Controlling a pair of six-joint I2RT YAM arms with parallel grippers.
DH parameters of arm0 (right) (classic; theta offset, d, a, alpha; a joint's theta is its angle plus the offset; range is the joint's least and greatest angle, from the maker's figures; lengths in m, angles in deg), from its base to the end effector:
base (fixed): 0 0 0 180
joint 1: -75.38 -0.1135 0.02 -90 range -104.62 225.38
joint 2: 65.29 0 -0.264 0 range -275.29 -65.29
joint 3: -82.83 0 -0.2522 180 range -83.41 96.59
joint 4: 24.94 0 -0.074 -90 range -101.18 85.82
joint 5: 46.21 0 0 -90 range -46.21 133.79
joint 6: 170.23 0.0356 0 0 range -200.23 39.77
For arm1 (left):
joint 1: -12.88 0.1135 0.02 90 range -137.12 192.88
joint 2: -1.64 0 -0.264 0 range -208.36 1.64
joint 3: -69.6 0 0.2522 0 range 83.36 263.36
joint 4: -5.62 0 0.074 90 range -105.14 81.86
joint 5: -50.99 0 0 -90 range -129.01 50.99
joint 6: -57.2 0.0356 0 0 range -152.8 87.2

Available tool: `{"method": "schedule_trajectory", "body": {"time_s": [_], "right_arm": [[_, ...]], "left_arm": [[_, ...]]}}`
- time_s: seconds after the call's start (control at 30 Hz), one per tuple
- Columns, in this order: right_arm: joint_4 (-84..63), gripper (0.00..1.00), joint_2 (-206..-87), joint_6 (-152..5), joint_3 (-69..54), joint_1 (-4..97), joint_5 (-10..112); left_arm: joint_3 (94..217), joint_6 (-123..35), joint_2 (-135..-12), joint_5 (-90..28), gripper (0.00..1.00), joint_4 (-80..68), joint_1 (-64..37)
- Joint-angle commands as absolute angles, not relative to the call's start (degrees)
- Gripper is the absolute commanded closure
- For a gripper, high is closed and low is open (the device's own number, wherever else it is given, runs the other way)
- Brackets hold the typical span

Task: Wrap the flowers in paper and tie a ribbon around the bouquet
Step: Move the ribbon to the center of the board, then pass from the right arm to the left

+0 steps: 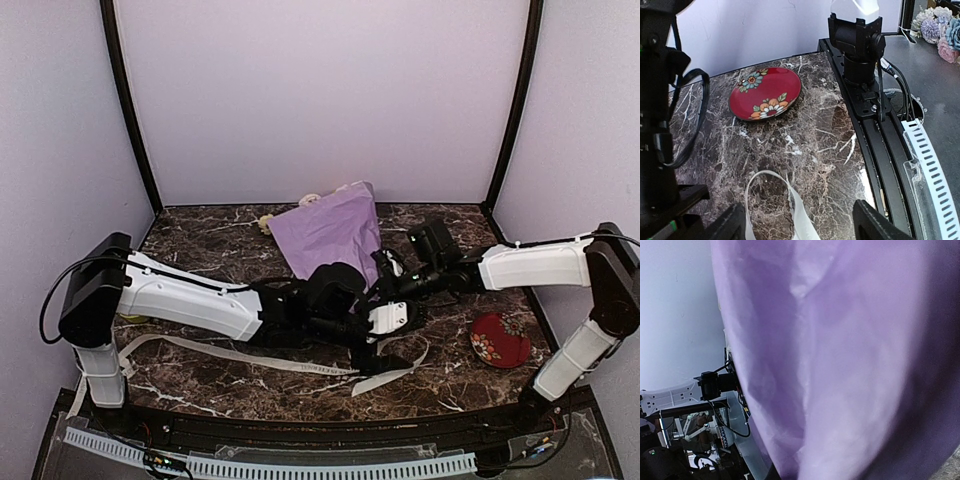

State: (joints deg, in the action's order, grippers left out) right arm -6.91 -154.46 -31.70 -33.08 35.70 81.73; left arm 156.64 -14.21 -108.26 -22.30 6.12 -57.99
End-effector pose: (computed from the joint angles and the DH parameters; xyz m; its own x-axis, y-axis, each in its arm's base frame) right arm 0.2316 0.2206 0.2008 -0.9845 -0.0489 -0.1686 -0.1681 0.5391 0.8253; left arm 0.1353 -0.4212 0.2226 0.1981 0.3606 -0.9114 0.9800 -0.0552 0.1911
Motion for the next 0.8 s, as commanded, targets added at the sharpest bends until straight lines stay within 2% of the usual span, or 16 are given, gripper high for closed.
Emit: {"method": "schedule_trajectory", "body": {"time_s": [0.0, 0.2, 0.4, 0.53, 0.67, 0.77], "right_arm": [[-8.84, 1.00, -155.03, -33.96, -31.77, 35.83, 83.02], [-9.22, 1.00, -154.70, -33.49, -32.60, 35.83, 82.79], [-12.46, 1.00, -154.54, -30.94, -34.83, 35.83, 83.04], [-13.92, 1.00, -155.22, -30.22, -35.37, 35.87, 83.23], [-15.62, 1.00, -155.88, -29.01, -35.56, 35.73, 83.79], [-17.04, 1.00, -156.17, -28.09, -35.97, 35.74, 84.08]], "left_arm": [[156.74, -12.75, -102.82, -22.96, 0.21, 1.20, -58.05], [149.12, -16.72, -97.33, -22.19, 0.19, 0.19, -58.05], [133.85, -15.76, -83.86, -36.61, 0.23, 7.55, -58.03], [119.93, -3.15, -76.47, -47.85, 0.17, 17.28, -58.05], [118.08, 7.17, -80.57, -56.55, 0.13, 21.53, -57.38], [119.99, 12.61, -86.10, -57.37, 0.13, 26.47, -57.01]]}}
